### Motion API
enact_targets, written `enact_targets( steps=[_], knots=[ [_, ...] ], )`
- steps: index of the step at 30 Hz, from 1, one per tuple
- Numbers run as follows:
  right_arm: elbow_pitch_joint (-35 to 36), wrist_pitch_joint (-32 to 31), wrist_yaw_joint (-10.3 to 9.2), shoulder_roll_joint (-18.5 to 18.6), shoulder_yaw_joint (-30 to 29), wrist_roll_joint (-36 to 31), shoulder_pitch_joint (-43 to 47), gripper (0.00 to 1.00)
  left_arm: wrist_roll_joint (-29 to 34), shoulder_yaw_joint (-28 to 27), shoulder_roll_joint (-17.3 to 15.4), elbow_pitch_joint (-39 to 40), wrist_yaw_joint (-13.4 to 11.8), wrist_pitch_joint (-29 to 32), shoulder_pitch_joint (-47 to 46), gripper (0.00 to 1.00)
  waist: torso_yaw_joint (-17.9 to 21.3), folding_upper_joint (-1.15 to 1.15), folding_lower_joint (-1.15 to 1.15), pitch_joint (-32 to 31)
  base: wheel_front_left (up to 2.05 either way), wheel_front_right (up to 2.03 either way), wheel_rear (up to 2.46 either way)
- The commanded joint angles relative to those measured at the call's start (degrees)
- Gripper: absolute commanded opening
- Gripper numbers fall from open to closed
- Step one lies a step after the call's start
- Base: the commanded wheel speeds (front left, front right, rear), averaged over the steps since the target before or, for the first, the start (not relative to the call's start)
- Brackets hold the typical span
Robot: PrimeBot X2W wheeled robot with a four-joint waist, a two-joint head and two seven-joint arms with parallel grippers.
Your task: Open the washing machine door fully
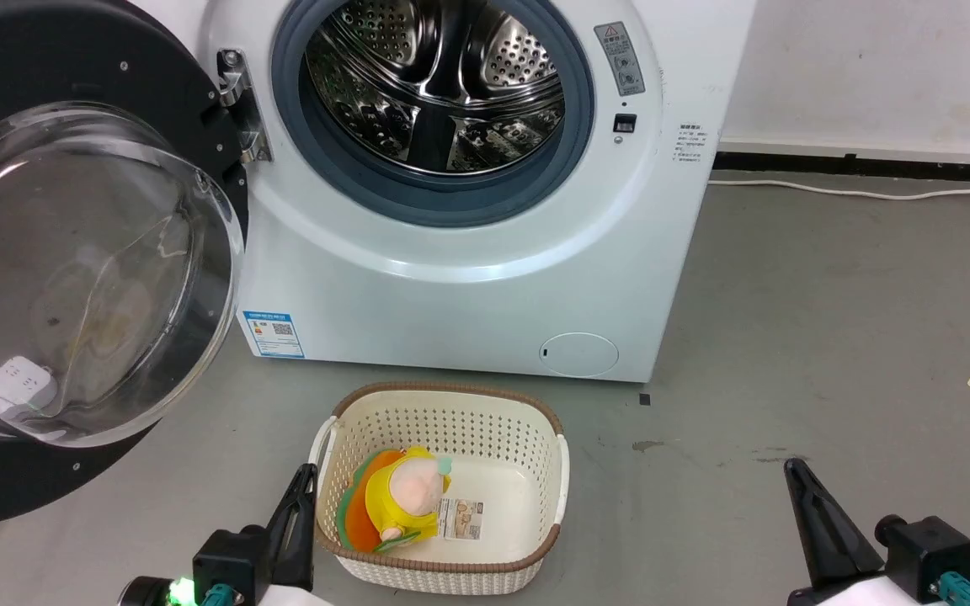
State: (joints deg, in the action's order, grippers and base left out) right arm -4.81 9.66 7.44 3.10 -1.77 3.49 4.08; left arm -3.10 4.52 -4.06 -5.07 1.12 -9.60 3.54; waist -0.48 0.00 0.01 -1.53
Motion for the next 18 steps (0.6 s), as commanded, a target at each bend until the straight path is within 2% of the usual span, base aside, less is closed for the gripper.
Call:
enact_targets(
  steps=[1,18],
  knots=[
    [0.52,-0.37,0.02,-0.08,0.06,-0.46,-1.07,0.00,0.39,-0.36,0.31,0.50,-0.38,0.35,-0.69,0.00,0.01,0.00,-0.01,0.03,0.00,0.00,0.00],
    [1.44,-2.37,0.02,-0.11,0.43,-1.11,-1.72,0.00,0.97,-1.25,0.50,1.48,-0.53,2.33,-1.30,0.00,0.11,0.00,-0.01,0.35,0.00,0.00,0.00]
  ],
)
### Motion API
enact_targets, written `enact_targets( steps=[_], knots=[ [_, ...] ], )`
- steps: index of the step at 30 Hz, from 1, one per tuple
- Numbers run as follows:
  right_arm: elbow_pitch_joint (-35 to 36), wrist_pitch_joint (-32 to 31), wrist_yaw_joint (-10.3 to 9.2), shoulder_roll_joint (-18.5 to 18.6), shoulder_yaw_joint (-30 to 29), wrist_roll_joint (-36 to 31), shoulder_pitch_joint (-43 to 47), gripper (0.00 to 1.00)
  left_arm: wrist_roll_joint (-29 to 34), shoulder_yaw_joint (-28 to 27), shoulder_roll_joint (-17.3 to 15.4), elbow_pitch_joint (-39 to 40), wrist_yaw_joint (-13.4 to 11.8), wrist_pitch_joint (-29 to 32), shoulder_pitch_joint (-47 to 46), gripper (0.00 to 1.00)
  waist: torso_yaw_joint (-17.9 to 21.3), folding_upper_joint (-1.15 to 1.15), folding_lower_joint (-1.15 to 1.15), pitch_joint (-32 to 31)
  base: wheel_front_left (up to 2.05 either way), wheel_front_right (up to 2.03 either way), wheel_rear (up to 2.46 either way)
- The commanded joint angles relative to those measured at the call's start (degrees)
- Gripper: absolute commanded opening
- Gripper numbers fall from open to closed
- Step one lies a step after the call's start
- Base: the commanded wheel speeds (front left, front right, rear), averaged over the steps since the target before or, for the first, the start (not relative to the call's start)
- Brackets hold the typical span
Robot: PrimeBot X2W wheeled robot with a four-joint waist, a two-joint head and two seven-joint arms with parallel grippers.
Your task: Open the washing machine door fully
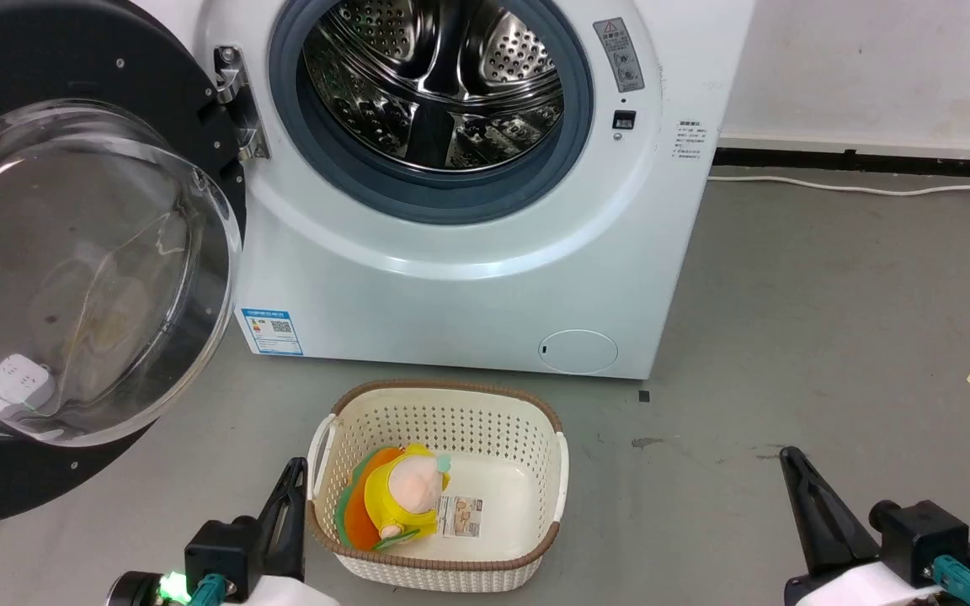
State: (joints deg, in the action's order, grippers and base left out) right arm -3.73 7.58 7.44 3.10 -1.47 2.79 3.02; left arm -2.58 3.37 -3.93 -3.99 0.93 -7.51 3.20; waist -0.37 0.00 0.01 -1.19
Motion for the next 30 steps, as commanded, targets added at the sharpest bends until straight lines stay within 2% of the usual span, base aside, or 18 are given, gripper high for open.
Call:
enact_targets(
  steps=[1,30],
  knots=[
    [0.42,-0.40,0.02,-0.12,0.14,-0.44,-0.69,0.00,0.48,-0.15,0.38,0.46,-0.36,0.36,-1.00,0.00,0.01,0.00,-0.01,0.03,0.00,0.00,0.00],
    [2.10,-4.04,0.03,-0.17,0.81,-1.63,-1.87,0.00,1.54,-1.78,0.72,2.25,-0.65,3.99,-2.11,0.00,0.19,0.00,-0.01,0.62,0.00,0.00,0.00]
  ],
)
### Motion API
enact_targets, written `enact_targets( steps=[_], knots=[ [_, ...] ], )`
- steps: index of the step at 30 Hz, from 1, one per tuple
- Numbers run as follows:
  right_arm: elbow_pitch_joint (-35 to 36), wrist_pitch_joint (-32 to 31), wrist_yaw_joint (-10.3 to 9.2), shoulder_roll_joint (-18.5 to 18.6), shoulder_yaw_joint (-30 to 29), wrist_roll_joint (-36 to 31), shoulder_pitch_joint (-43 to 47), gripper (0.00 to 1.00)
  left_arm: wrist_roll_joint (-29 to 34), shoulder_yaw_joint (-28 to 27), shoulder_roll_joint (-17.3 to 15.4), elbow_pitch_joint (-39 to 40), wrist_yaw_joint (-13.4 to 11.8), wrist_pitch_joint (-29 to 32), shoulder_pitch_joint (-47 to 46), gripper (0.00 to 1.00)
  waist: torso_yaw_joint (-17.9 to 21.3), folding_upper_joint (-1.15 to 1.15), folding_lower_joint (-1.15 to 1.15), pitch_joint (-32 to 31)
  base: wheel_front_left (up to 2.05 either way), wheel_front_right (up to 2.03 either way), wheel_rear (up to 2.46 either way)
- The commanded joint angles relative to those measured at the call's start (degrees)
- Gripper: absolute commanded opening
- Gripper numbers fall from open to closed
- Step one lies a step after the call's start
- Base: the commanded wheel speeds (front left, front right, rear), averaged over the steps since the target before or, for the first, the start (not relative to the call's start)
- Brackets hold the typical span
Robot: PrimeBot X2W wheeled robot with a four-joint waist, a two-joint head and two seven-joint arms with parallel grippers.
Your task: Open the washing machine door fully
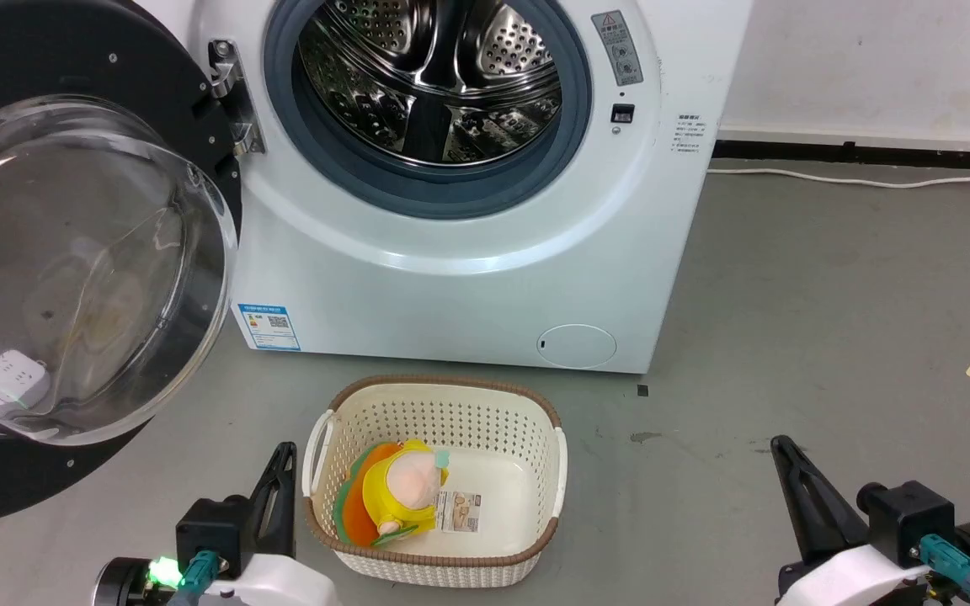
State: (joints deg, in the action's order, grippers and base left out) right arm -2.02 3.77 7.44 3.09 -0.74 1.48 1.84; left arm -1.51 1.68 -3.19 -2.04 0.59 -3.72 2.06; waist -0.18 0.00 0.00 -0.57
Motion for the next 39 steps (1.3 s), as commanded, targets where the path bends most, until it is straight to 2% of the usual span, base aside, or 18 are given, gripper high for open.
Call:
enact_targets(
  steps=[1,39],
  knots=[
    [0.44,-0.35,0.03,-0.16,0.11,-0.36,-0.74,0.00,0.51,-0.14,-0.01,0.36,-0.32,0.31,-1.01,0.00,0.01,0.00,0.00,0.02,0.00,0.00,0.00],
    [2.02,-3.77,0.05,-0.22,0.74,-1.48,-1.84,0.00,1.51,-1.68,0.31,2.04,-0.59,3.72,-2.06,0.00,0.18,0.00,0.00,0.57,0.00,0.00,0.00]
  ],
)
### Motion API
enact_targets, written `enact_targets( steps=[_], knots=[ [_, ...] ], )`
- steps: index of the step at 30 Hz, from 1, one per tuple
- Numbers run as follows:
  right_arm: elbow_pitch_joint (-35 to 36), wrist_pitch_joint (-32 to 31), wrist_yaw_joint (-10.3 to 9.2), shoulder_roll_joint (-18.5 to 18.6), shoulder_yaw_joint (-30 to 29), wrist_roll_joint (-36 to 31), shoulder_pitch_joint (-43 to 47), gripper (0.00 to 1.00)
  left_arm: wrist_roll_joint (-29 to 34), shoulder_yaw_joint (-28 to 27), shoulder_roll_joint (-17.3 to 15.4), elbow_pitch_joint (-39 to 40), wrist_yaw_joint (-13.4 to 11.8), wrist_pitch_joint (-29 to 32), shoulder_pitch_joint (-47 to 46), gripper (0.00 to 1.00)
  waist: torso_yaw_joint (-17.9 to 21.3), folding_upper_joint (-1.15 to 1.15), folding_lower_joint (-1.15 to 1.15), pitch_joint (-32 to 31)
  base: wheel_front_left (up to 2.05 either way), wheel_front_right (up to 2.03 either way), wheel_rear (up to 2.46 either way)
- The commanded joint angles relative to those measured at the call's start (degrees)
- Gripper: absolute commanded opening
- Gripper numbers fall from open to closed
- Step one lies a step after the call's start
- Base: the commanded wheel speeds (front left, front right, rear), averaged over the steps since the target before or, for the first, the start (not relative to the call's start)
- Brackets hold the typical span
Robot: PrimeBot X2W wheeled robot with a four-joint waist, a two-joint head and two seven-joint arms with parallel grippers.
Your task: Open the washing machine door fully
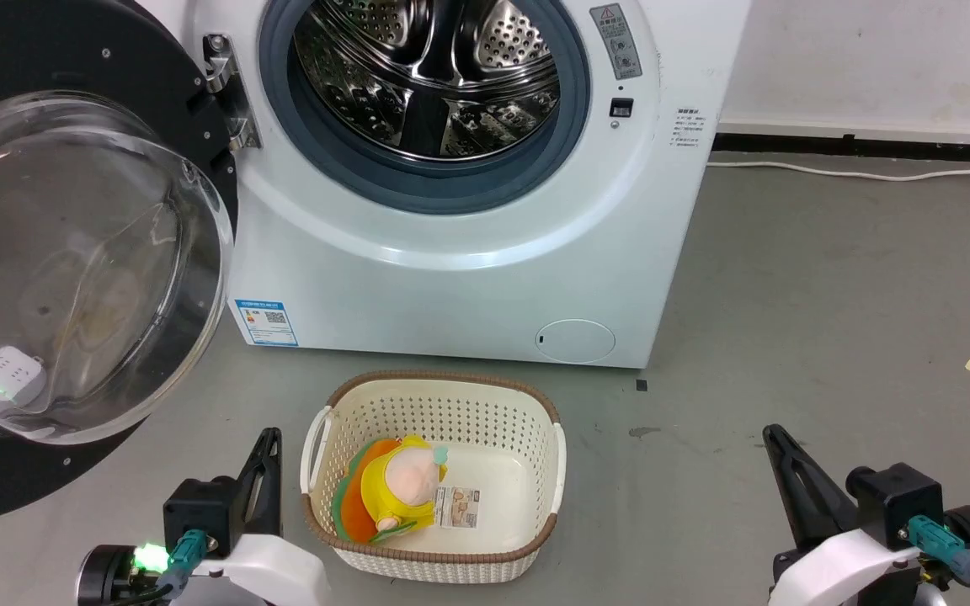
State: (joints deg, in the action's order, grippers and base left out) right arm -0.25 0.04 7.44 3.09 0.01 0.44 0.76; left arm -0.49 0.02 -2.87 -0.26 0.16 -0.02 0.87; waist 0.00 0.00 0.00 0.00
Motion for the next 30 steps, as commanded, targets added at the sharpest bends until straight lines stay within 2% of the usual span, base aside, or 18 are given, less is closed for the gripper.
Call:
enact_targets(
  steps=[1,30],
  knots=[
    [0.25,-0.04,0.05,-0.22,-0.01,-0.44,-0.76,0.00,0.49,-0.02,0.00,0.26,-0.16,0.02,-0.87,0.00,0.00,0.00,0.00,0.00,0.00,0.00,0.00],
    [0.25,-0.04,0.05,-0.22,-0.01,-0.44,-0.76,0.00,0.49,-0.02,0.00,0.26,-0.16,0.02,-0.87,0.00,0.00,0.00,0.00,0.00,0.00,0.00,0.00]
  ],
)
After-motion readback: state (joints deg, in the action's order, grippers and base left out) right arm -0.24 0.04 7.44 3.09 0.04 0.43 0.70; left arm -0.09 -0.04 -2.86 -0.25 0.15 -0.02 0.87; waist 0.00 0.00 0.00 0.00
